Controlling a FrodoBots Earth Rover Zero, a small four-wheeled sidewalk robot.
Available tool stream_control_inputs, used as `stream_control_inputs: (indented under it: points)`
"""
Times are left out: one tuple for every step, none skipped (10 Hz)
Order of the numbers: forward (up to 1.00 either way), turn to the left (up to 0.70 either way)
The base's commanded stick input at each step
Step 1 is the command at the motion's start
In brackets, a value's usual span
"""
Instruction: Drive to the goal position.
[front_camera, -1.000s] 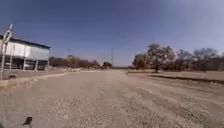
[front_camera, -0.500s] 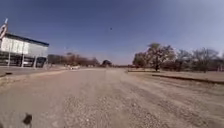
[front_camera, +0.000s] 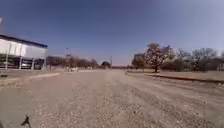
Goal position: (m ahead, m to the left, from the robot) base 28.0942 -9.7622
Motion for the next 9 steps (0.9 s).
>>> stream_control_inputs:
  points:
    - [0.5, 0.0]
    - [0.5, 0.0]
    - [0.5, 0.0]
    - [0.5, 0.0]
    - [0.5, 0.0]
    - [0.5, 0.0]
    - [0.5, 0.0]
    - [0.5, 0.0]
    - [0.5, 0.0]
